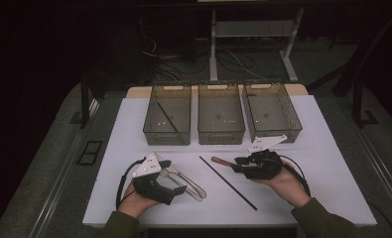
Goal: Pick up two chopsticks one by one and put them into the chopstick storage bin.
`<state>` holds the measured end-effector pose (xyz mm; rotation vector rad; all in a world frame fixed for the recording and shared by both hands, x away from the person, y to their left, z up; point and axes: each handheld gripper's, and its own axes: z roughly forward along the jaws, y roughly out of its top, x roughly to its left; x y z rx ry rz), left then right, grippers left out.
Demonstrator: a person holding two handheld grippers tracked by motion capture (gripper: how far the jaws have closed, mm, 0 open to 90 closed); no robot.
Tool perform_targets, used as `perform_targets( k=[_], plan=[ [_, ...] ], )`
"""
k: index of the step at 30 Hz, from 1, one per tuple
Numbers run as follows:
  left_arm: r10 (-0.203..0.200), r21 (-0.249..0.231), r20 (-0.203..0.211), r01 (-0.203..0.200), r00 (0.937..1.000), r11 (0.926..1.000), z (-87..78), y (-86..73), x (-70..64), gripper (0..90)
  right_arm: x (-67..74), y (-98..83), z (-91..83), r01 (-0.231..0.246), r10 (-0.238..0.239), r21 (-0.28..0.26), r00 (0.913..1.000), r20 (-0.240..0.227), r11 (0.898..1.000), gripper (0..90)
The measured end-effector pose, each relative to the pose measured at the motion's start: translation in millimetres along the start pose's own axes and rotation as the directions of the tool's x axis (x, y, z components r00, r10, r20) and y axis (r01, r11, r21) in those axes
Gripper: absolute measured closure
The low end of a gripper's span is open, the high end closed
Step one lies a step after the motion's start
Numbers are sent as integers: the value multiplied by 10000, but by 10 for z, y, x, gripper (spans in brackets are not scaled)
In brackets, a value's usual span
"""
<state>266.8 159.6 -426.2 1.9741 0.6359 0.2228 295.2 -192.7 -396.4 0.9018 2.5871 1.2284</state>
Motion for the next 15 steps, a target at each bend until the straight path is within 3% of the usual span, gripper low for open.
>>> perform_targets(
  k=[9,15],
  plan=[
    [0,3,-6,0,10000,10000,5,-2,-10,0,112,-284,-145,-47,48,249,10000,-39,9997,686],
    [28,32,-3,-28,10000,10000,7,-3,-9,0,168,-428,-148,-150,154,453,9998,-104,9989,702]
  ],
)
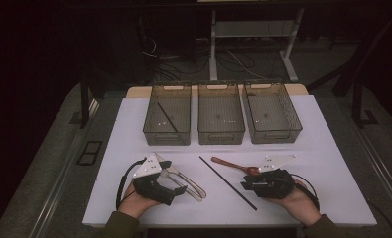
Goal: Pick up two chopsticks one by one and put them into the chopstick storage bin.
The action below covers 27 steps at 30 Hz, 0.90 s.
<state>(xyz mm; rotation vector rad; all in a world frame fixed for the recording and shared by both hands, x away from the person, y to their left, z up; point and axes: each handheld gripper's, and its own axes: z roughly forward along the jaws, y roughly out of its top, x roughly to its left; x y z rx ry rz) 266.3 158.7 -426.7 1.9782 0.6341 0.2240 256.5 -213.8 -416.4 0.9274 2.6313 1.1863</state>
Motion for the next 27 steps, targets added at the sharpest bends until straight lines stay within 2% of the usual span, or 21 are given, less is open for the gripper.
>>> perform_targets(
  k=[4,11,21,27],
  plan=[
    [-2,23,-10,2,10000,10000,2,1,0,0,32,-64,66,-148,150,195,9999,-76,9997,725],
    [28,54,-8,-28,10000,10000,3,1,0,0,63,-105,200,-75,92,710,9997,-238,9974,749],
    [32,70,1,-32,10000,10000,8,1,-4,0,91,-135,263,17,9,1042,9997,-250,9946,775],
    [36,85,17,-36,10000,10000,13,2,-6,0,109,-141,292,84,-76,967,9999,-84,9953,788]
  ],
)
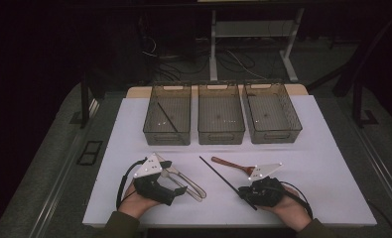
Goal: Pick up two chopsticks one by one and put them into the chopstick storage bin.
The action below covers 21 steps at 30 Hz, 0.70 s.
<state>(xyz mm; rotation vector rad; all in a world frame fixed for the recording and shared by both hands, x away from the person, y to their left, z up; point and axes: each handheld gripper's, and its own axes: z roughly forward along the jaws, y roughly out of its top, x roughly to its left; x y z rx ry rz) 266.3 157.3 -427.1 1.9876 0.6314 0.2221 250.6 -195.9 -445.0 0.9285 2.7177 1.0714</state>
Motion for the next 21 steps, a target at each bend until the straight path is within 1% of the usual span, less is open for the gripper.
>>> perform_targets(
  k=[4,10,14,19,21],
  plan=[
    [6,-29,14,-6,10000,10000,5,-1,-3,0,14,3,5,195,-196,43,9997,117,9998,810],
    [3,-20,9,-3,10000,10000,6,-1,-3,0,8,8,4,327,-328,114,9994,77,9994,817],
    [14,-7,15,-14,10000,10000,0,-1,-1,0,33,16,3,569,-575,217,9979,291,9981,844],
    [11,9,18,-11,10000,10000,-1,-2,1,0,29,19,4,642,-648,224,9976,250,9977,844],
    [30,11,26,-30,10000,10000,3,-1,-2,0,37,12,4,666,-673,200,9972,320,9976,844]
  ],
)
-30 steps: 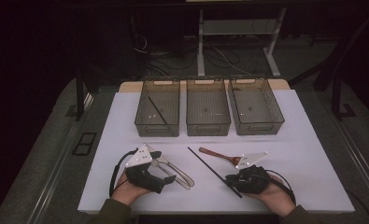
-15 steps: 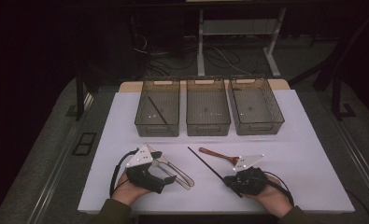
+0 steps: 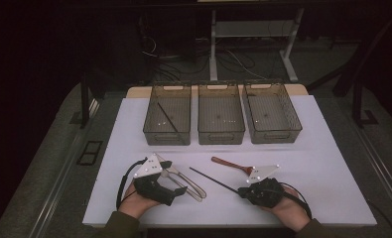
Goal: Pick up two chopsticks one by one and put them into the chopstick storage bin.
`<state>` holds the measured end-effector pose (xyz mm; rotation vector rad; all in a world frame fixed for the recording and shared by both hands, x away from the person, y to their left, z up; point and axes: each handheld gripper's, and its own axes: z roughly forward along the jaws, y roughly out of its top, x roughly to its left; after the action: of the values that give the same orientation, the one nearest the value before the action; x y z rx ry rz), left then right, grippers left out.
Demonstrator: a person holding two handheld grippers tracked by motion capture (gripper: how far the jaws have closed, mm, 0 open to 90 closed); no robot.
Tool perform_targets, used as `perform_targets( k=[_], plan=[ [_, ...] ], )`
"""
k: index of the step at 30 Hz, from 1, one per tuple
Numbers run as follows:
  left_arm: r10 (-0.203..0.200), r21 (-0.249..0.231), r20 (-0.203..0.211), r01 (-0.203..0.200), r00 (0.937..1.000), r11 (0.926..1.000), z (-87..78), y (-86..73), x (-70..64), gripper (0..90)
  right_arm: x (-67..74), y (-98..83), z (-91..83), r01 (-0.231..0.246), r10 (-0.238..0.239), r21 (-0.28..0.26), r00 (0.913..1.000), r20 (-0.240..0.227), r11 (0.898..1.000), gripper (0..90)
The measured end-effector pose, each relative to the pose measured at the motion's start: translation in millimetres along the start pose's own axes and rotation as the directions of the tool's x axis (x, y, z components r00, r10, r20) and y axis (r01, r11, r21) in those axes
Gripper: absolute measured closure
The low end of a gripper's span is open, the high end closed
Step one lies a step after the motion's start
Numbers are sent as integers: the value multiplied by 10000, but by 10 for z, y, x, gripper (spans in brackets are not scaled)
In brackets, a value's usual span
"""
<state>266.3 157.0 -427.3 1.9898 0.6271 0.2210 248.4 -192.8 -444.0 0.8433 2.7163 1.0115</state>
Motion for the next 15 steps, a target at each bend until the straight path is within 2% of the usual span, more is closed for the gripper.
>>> perform_targets(
  k=[2,5,11,15],
  plan=[
    [32,36,1,-32,10000,10000,2,2,-1,0,12,-6,0,124,-124,-33,9999,78,9999,846],
    [2,-43,7,-2,10000,10000,1,1,-2,0,1,-11,-1,41,-41,-112,10000,1,9999,847],
    [-19,-28,-26,19,10000,10000,-8,0,9,0,-102,-5,-105,-587,573,-589,9980,-267,9965,848],
    [-4,-14,-17,4,10000,10000,-6,1,3,0,-147,-11,-145,-726,698,-742,9968,-386,9946,848]
  ],
)
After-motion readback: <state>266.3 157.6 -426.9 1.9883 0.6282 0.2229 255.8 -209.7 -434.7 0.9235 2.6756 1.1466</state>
